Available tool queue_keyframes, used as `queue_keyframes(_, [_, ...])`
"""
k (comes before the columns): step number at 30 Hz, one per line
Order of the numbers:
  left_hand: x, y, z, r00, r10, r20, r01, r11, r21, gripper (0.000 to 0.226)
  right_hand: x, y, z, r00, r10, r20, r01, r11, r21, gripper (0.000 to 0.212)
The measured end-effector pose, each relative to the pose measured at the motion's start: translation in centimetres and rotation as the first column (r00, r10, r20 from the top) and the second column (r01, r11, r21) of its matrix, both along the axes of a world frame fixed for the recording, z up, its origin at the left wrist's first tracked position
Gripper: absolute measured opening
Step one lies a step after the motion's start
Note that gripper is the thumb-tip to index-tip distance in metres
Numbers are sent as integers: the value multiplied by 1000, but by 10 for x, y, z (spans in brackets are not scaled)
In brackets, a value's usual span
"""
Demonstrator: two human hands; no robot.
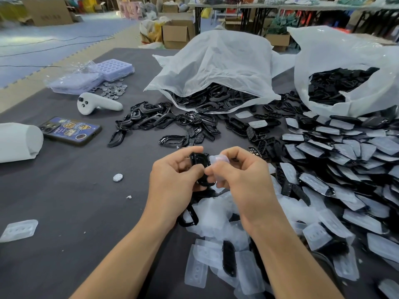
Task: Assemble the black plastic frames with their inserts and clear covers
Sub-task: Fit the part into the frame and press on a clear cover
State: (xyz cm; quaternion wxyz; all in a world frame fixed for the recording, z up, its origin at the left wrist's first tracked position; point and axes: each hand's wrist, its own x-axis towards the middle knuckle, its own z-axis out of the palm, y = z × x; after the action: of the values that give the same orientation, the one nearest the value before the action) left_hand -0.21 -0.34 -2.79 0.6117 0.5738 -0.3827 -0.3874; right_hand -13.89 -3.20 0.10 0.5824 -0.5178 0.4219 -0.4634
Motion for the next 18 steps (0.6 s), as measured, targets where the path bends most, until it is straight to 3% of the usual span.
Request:
queue_keyframes(8, [-3,3,0,999,-50,3,50,999,5,39,5,4,-8,966,-78,-245,39,987,-158,12])
queue_keyframes(13, [-6,2,3,983,-101,-153,106,994,22,31,8,2,-10,906,-242,-347,175,961,-212,13])
queue_keyframes(18, [-5,0,4,947,-133,-294,139,990,-1,30,6,0,-12,910,-228,-345,156,962,-224,17])
